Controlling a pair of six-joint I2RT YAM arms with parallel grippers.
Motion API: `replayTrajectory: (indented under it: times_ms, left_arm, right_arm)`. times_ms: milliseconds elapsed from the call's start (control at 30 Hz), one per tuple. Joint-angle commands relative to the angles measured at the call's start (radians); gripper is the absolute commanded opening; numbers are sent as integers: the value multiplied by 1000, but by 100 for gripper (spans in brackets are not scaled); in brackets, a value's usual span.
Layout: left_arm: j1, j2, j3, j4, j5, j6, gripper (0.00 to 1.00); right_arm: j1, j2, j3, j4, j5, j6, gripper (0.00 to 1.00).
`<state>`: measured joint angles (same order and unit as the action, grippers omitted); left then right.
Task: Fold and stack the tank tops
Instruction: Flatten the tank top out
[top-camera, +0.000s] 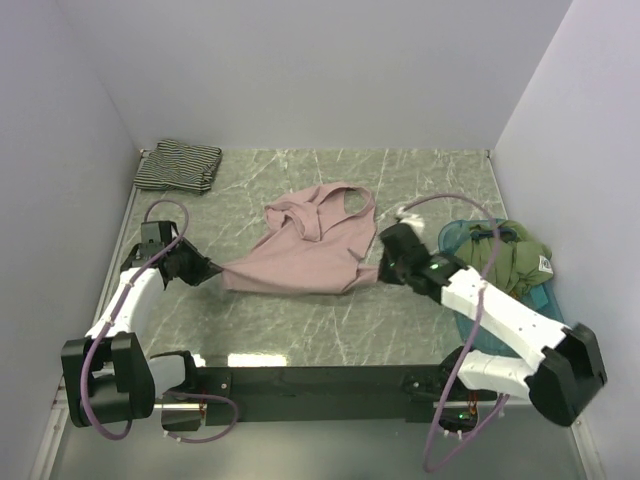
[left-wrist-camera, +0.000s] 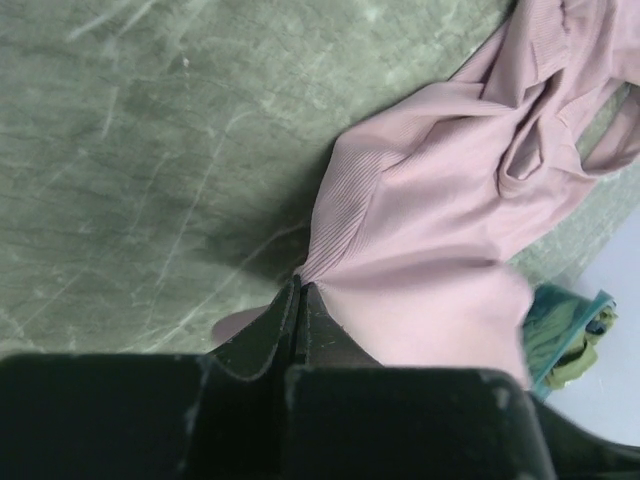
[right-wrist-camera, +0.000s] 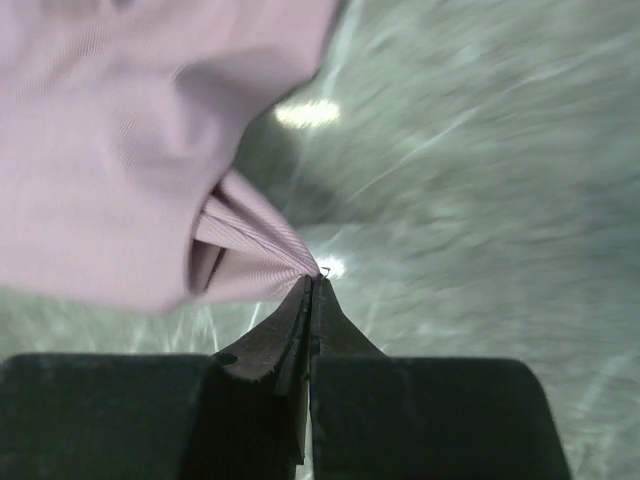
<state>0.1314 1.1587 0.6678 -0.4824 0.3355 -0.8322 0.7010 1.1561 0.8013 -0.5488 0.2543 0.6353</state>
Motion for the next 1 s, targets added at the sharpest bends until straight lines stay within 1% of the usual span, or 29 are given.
replayTrajectory:
  times_ms: [0, 133, 233, 333, 567, 633, 667, 700, 833, 933, 967]
  left_arm:
    - [7, -4, 4, 34, 42, 2, 1]
    - [7, 7, -25, 51, 56, 10, 1]
    - [-6, 25, -80, 79, 82, 13, 1]
    - [-48, 35, -129, 123, 82, 5, 1]
    - [-125, 136, -160, 198, 48, -4, 1]
    - [-125, 139, -162, 208, 36, -5, 8]
    - [-125, 134, -160, 215, 30, -2, 14]
    - [-125, 110, -154, 212, 22, -5, 27]
    - [-125, 33, -128, 159, -7, -1, 51]
    - [-125, -25, -111, 76, -41, -1, 56]
    - [-153, -40, -112, 55, -59, -10, 57]
  right_arm:
    - [-133, -90, 71, -88, 49, 18, 0]
    - [-216, -153, 93, -83, 56, 27, 0]
    - [-218, -131, 105, -80, 17, 17, 0]
    - [-218, -111, 60, -45, -35, 17, 0]
    - [-218, -61, 1, 26, -67, 26, 0]
    - [-218, -38, -5, 41, -72, 29, 0]
    - [-216, -33, -7, 46, -72, 29, 0]
    - [-216, -23, -11, 53, -70, 29, 0]
    - [-216, -1, -14, 64, -66, 30, 0]
    - [-215, 1, -20, 72, -63, 32, 0]
    - [-216, 1, -22, 72, -61, 32, 0]
